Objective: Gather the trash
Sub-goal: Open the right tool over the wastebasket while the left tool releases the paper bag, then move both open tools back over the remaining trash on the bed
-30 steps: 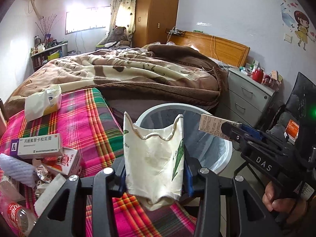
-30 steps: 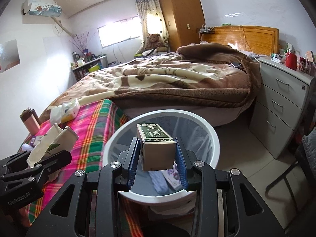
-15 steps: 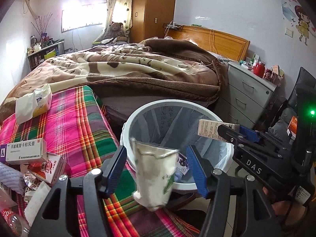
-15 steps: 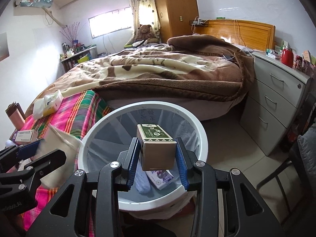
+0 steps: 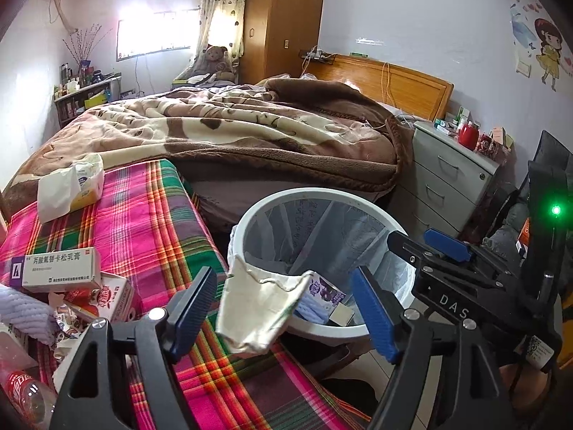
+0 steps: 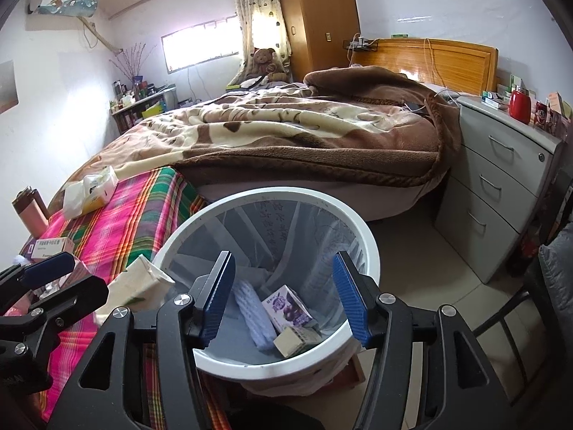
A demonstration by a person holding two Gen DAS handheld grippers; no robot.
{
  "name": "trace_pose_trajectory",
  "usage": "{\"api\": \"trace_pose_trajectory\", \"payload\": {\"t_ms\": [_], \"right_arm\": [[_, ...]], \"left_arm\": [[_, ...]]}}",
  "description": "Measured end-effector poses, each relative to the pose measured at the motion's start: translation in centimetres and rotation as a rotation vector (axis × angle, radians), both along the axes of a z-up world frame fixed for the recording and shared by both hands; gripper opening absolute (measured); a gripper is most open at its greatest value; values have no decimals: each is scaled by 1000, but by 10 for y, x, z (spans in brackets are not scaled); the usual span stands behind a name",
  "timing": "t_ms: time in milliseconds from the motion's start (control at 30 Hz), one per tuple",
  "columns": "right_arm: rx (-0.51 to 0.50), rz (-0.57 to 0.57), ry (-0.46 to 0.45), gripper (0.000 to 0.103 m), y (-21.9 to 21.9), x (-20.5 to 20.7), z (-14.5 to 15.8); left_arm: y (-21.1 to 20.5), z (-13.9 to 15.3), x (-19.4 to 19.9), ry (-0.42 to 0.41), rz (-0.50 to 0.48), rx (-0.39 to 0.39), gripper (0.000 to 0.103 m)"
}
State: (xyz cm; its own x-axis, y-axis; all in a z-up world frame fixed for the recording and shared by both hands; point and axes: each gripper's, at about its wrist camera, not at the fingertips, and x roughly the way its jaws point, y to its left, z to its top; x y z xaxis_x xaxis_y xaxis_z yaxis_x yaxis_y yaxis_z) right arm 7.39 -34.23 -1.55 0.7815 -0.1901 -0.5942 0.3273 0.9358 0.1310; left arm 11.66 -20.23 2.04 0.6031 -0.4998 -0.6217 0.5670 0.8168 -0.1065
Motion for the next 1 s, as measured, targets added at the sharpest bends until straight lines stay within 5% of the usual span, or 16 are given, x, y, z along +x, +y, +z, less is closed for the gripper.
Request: {"api": "trace_pose_trajectory", "payload": {"t_ms": [667,1000], "right_arm": [[11,93,-63,59,45,-5,12],[-21,269,34,60,98,6,-15]], "left_arm": [[98,11,-17,-35,159,-41,81],[138,0,-19,-16,243,-49,81]]}}
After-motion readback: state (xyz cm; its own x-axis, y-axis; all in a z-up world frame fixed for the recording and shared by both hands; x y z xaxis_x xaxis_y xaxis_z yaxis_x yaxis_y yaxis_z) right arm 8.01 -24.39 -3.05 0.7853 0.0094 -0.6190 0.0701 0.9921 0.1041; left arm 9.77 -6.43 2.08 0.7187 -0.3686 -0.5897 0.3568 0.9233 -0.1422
